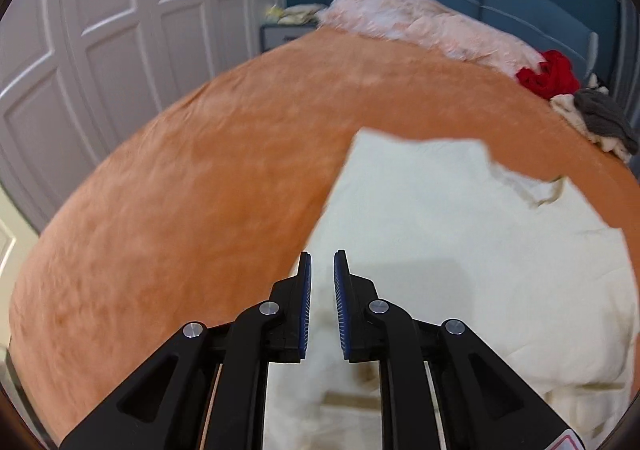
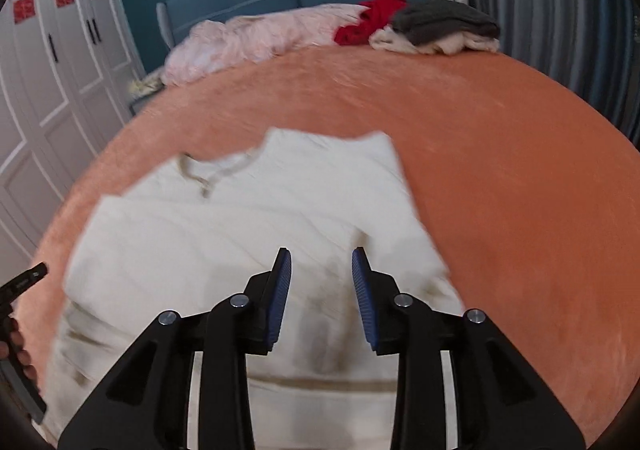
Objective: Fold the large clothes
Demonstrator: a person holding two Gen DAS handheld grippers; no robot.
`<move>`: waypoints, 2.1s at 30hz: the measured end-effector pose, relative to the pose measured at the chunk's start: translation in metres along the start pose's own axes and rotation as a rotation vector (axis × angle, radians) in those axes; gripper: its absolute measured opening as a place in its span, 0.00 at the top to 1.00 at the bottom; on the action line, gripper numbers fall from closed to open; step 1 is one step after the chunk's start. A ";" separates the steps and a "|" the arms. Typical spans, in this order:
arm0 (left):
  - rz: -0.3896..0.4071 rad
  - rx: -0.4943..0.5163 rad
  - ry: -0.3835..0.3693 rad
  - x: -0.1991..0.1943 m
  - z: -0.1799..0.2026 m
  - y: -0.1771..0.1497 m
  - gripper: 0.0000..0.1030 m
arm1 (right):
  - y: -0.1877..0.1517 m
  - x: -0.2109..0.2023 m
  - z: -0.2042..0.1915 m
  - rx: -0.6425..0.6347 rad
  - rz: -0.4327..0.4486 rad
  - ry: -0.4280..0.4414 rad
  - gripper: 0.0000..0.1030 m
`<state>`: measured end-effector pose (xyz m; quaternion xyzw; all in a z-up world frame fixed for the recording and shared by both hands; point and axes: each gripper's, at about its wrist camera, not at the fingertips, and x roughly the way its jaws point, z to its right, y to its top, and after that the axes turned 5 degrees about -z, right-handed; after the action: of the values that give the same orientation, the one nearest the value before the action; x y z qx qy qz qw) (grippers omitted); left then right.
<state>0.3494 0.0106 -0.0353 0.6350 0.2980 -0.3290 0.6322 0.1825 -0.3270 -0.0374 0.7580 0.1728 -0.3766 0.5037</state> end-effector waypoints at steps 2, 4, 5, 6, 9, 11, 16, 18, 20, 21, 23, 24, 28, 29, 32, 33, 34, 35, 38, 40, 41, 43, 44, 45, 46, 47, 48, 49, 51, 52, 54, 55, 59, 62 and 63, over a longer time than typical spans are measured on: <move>0.013 0.015 -0.039 -0.003 0.018 0.013 0.88 | 0.013 0.006 -0.021 -0.016 0.001 0.050 0.70; 0.007 0.049 -0.088 0.002 0.046 0.026 0.88 | 0.023 0.019 -0.045 -0.050 -0.009 0.086 0.70; 0.005 0.066 -0.102 0.006 0.059 0.030 0.88 | 0.026 0.025 -0.054 -0.067 -0.015 0.096 0.70; 0.003 0.094 -0.109 0.013 0.076 0.034 0.88 | 0.028 0.034 -0.065 -0.090 -0.023 0.102 0.70; -0.021 0.150 -0.117 0.035 0.110 0.035 0.88 | 0.028 0.059 -0.088 -0.133 -0.055 0.112 0.70; -0.045 0.162 -0.135 0.050 0.122 0.032 0.88 | 0.023 0.077 -0.096 -0.152 -0.083 0.115 0.70; -0.097 0.182 -0.119 0.087 0.135 0.007 0.88 | 0.004 0.111 -0.101 -0.181 -0.145 0.098 0.70; -0.083 0.191 -0.111 0.096 0.137 -0.002 0.88 | -0.005 0.119 -0.100 -0.184 -0.148 0.096 0.70; -0.069 0.195 -0.112 0.100 0.135 -0.008 0.88 | -0.009 0.123 -0.100 -0.183 -0.142 0.097 0.70; -0.066 0.196 -0.112 0.101 0.135 -0.009 0.88 | -0.011 0.124 -0.100 -0.184 -0.138 0.097 0.70; -0.054 0.197 -0.112 0.104 0.135 -0.012 0.88 | -0.013 0.126 -0.100 -0.189 -0.130 0.092 0.70; -0.051 0.199 -0.111 0.104 0.134 -0.014 0.88 | -0.015 0.126 -0.101 -0.196 -0.122 0.087 0.70; -0.026 0.206 -0.100 0.107 0.136 -0.019 0.88 | -0.020 0.125 -0.105 -0.221 -0.098 0.061 0.70; -0.020 0.208 -0.097 0.107 0.137 -0.020 0.88 | -0.019 0.126 -0.105 -0.225 -0.095 0.057 0.70; -0.010 0.215 -0.087 0.108 0.139 -0.023 0.88 | -0.021 0.127 -0.106 -0.231 -0.084 0.050 0.70; -0.007 0.217 -0.083 0.109 0.139 -0.023 0.88 | -0.021 0.127 -0.106 -0.232 -0.082 0.048 0.70; -0.006 0.219 -0.081 0.109 0.139 -0.023 0.88 | -0.022 0.128 -0.107 -0.233 -0.079 0.047 0.70; -0.003 0.221 -0.078 0.109 0.140 -0.024 0.88 | -0.022 0.128 -0.107 -0.233 -0.077 0.046 0.70; 0.002 0.224 -0.073 0.109 0.140 -0.025 0.88 | -0.023 0.128 -0.107 -0.235 -0.073 0.044 0.70; 0.005 0.226 -0.069 0.110 0.141 -0.027 0.88 | -0.023 0.129 -0.107 -0.236 -0.070 0.042 0.70; 0.007 0.228 -0.066 0.110 0.142 -0.027 0.88 | -0.023 0.129 -0.107 -0.237 -0.069 0.041 0.70; 0.010 0.231 -0.060 0.110 0.143 -0.028 0.88 | -0.023 0.129 -0.107 -0.236 -0.069 0.042 0.70; 0.011 0.231 -0.059 0.110 0.143 -0.029 0.88 | -0.023 0.129 -0.107 -0.236 -0.068 0.043 0.70; 0.011 0.231 -0.058 0.110 0.143 -0.029 0.88 | -0.023 0.129 -0.107 -0.235 -0.068 0.044 0.70; 0.011 0.232 -0.058 0.110 0.144 -0.029 0.88 | -0.024 0.129 -0.107 -0.234 -0.068 0.045 0.70; 0.012 0.232 -0.057 0.110 0.144 -0.029 0.88 | -0.024 0.129 -0.107 -0.235 -0.068 0.045 0.70; 0.013 0.233 -0.056 0.110 0.144 -0.030 0.88 | -0.024 0.129 -0.107 -0.233 -0.067 0.046 0.70; 0.013 0.233 -0.056 0.110 0.144 -0.029 0.88 | -0.024 0.129 -0.107 -0.231 -0.067 0.048 0.70; 0.013 0.233 -0.054 0.110 0.144 -0.030 0.88 | -0.024 0.129 -0.107 -0.230 -0.067 0.048 0.70; 0.013 0.233 -0.054 0.110 0.144 -0.030 0.88 | -0.024 0.129 -0.107 -0.230 -0.067 0.049 0.70; 0.012 0.234 -0.053 0.110 0.144 -0.030 0.88 | -0.025 0.129 -0.107 -0.230 -0.067 0.048 0.70; 0.012 0.233 -0.054 0.110 0.144 -0.030 0.88 | -0.024 0.129 -0.107 -0.231 -0.067 0.048 0.70; 0.011 0.235 -0.053 0.109 0.144 -0.030 0.88 | -0.024 0.128 -0.107 -0.230 -0.068 0.050 0.70; -0.014 0.232 -0.067 0.102 0.142 -0.022 0.88 | -0.021 0.128 -0.105 -0.217 -0.087 0.068 0.68; -0.034 0.225 -0.098 0.097 0.137 -0.017 0.86 | -0.016 0.125 -0.104 -0.206 -0.105 0.094 0.63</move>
<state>0.3891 -0.1295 -0.1203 0.6800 0.2386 -0.4018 0.5651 0.2950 -0.2420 -0.1189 0.7088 0.2734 -0.3468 0.5501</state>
